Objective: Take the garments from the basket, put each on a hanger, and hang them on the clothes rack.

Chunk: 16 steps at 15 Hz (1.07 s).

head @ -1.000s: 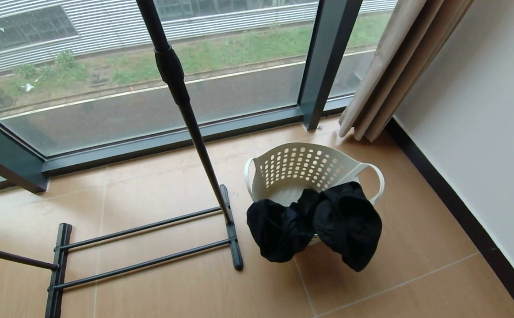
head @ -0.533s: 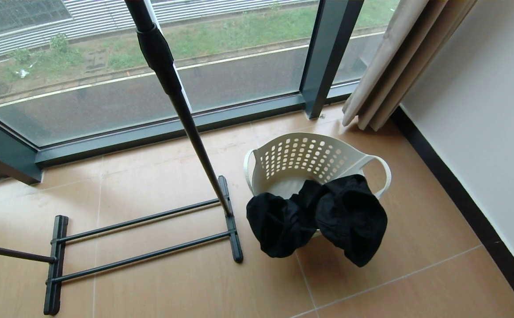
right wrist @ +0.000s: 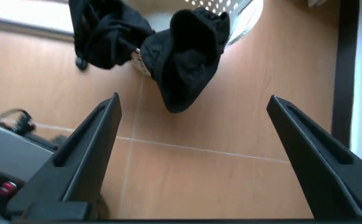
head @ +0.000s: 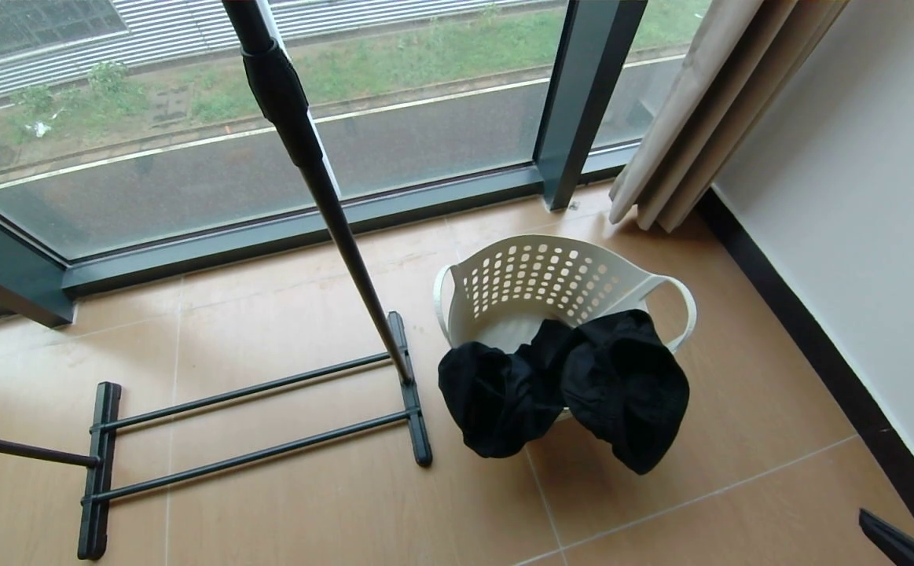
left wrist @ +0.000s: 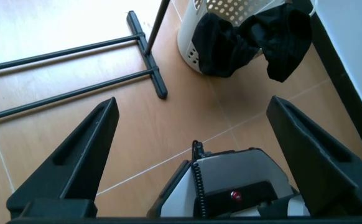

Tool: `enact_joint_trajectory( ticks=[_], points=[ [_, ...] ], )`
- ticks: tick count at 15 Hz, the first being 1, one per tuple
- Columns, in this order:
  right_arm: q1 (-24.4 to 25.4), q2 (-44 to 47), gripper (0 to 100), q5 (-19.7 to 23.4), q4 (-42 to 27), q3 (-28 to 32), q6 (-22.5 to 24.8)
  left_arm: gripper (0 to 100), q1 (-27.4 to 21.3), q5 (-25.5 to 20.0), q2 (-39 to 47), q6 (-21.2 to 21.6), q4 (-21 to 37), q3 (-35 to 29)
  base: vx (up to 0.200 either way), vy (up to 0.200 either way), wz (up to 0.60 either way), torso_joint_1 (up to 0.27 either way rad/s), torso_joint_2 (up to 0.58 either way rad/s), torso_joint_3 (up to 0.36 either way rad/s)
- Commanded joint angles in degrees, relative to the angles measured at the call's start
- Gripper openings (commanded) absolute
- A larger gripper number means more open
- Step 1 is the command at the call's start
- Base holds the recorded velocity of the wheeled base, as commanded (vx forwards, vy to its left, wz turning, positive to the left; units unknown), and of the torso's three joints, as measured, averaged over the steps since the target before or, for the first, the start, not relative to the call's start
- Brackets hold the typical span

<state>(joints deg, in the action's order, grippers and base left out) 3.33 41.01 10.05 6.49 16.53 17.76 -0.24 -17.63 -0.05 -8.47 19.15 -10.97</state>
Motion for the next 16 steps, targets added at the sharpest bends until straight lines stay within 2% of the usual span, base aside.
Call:
enact_joint_trajectory(
  ticks=[1,2,4,5,7,8,10,13,16],
  points=[
    [0.8,24.4,100,0.0,2.6,10.7,10.6,100,0.0,0.0,0.0,0.1,0.0,0.1,0.0,0.0,0.0,0.0,0.0,0.0],
    [0.8,28.1,100,-0.2,2.7,12.6,12.6,100,0.0,0.0,0.0,0.6,0.0,0.1,0.0,0.0,0.0,0.0,0.0,0.0],
    [0.6,35.7,100,-0.6,2.7,17.0,19.9,100,0.0,0.0,0.0,1.1,0.0,0.1,0.0,0.0,0.0,0.0,0.0,0.0],
    [0.5,40.4,100,-1.9,3.1,19.8,25.8,100,0.0,0.1,0.0,1.2,0.1,0.2,0.0,0.0,0.0,0.0,0.0,0.0],
    [0.5,45.9,100,-5.5,4.2,23.1,32.2,100,0.0,0.1,0.0,1.4,0.0,0.2,0.0,0.0,0.0,0.0,0.0,0.0],
    [0.7,51.1,100,-6.4,6.3,25.7,38.4,100,0.0,0.1,0.0,1.3,0.0,0.1,0.0,0.0,0.0,0.0,0.0,0.0],
    [2.2,58.4,100,-7.1,10.9,28.9,46.0,100,0.0,0.1,0.0,1.3,0.1,0.2,0.0,0.0,0.0,0.0,0.0,0.0],
    [7.2,64.5,100,-12.8,14.6,32.0,48.2,100,0.0,0.0,0.0,1.3,0.1,0.1,0.0,0.0,0.0,0.0,0.0,0.0],
    [10.1,67.1,100,-14.2,14.2,36.2,51.1,100,0.0,0.0,0.0,1.3,0.1,0.2,0.0,0.0,0.0,0.0,0.0,0.0]
  ],
)
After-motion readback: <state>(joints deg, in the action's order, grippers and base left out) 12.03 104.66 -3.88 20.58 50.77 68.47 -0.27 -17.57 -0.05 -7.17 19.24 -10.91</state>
